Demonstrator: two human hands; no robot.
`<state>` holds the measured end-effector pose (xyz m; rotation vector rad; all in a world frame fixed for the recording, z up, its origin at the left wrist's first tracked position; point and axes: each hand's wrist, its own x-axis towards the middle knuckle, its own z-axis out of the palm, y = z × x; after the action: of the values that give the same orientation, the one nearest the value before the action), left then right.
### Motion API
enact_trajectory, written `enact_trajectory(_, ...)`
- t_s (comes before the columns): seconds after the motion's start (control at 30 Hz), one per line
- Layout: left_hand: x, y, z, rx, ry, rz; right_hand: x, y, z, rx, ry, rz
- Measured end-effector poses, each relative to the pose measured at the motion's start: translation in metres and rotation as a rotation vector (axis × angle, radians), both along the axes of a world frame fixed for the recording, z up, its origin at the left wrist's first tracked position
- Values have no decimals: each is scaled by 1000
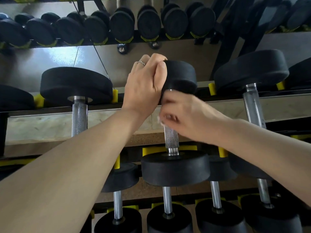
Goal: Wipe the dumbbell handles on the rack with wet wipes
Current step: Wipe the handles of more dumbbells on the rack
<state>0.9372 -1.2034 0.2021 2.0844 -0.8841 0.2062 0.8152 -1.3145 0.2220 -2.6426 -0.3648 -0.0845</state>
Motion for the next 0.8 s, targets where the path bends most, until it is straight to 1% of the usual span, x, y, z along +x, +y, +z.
enact_trajectory(0.03, 0, 0, 0, 1, 3, 4, 5, 1, 0, 19, -22, -51)
enact_trajectory(0.07, 0, 0, 0, -1, -4, 0, 6, 1, -1, 27, -2, -61)
enact_trajectory(0.2, 0, 2, 0, -7, -17, -10, -14, 8, 3, -55, 302, 157)
enact_trajectory(0.23, 0, 2, 0, -9, -20, -8, -12, 8, 4, -80, 299, 182)
enact_trajectory(0.27, 0, 1, -1, -10, -26, -7, -6, 8, 5, -111, 240, 178)
enact_trajectory(0.33, 0, 1, -1, -9, -24, -5, 6, 5, 5, -123, 53, 89)
enact_trajectory(0.37, 1, 1, 0, -8, -19, -4, 8, 5, 4, -89, 7, 34)
enact_trajectory(0.4, 1, 1, -1, -10, -17, -9, 5, 5, 2, -55, 8, 1)
enact_trajectory(0.43, 2, 1, -1, -10, -18, -20, -3, 6, -1, -34, 50, 3)
enact_trajectory(0.53, 1, 1, -1, 3, -12, -30, -27, 5, -3, -18, 200, 115)
enact_trajectory(0.57, 1, 2, -1, 4, -13, -28, -26, 3, -3, -20, 185, 126)
enact_trajectory(0.6, 1, 3, -1, -1, -13, -28, -20, 0, -4, -20, 124, 108)
enact_trajectory(0.67, 1, 2, 0, -5, 0, -24, -4, -4, -6, 23, -38, -34)
enact_trajectory(0.7, 1, 2, 0, 0, 8, -18, 2, -3, -7, 73, -79, -123)
enact_trajectory(0.73, 1, 3, 0, 5, 8, -16, 2, -1, -10, 117, -89, -174)
enact_trajectory(0.77, 1, 3, 1, 8, 5, -24, -4, 1, -14, 140, -77, -170)
enact_trajectory(0.8, 0, 3, 1, 9, 1, -35, -14, 2, -15, 142, -38, -122)
